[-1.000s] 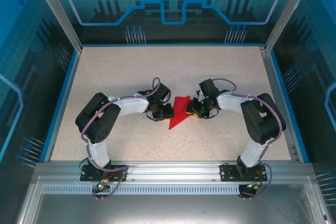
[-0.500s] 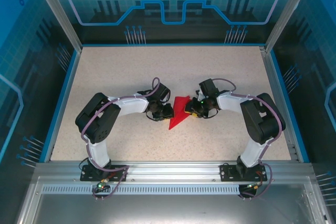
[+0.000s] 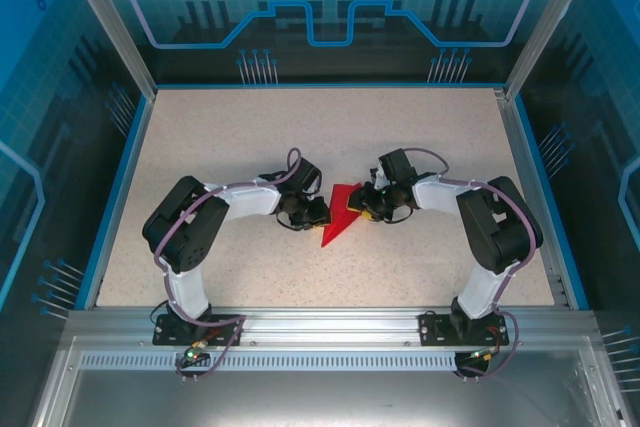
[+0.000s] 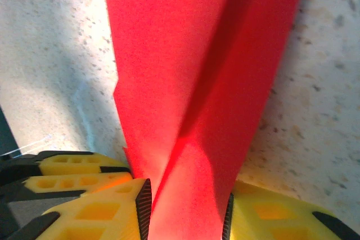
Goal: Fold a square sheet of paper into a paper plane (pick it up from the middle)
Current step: Turn over the paper at the center of the table.
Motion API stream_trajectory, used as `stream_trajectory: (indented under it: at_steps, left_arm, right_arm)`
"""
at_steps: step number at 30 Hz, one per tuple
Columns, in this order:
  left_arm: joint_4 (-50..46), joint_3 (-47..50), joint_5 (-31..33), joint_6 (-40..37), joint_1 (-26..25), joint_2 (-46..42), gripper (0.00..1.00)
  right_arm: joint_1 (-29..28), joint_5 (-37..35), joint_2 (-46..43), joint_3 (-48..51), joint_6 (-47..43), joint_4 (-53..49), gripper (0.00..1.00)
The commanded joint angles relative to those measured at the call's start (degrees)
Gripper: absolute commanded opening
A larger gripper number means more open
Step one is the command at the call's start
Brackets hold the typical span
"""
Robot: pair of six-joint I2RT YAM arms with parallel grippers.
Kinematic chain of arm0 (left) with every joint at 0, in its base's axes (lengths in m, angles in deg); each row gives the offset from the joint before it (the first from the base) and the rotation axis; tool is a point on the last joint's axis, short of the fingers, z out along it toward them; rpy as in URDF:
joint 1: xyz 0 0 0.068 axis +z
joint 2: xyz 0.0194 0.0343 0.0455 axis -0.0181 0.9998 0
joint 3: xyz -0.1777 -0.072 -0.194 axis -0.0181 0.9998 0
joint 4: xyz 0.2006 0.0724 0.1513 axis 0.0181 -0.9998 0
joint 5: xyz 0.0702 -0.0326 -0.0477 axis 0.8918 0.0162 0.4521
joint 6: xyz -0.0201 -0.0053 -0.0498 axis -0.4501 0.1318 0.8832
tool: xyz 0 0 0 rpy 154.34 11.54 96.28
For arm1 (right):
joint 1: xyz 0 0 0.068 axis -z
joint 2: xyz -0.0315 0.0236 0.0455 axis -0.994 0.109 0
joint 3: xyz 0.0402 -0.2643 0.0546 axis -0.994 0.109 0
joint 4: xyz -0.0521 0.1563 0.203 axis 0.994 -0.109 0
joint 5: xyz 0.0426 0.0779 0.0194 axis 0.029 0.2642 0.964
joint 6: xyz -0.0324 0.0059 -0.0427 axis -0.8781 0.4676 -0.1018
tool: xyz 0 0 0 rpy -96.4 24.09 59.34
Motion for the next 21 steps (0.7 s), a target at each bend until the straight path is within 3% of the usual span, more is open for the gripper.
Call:
stream_trajectory:
  at_steps: [1,21]
  left_arm:
    - [3.5,1.9,-1.3,1.5,0.1,1.4,0.2]
    - [4.0,2.4,-1.7,1.9,0.5,0.6,0.2]
  right_arm:
    - [-0.7,2.2,0.2,2.2,1.7,3.0,0.39]
    - [-2.5,2.9,4.2,-1.2,2.0,7.1,0.37]
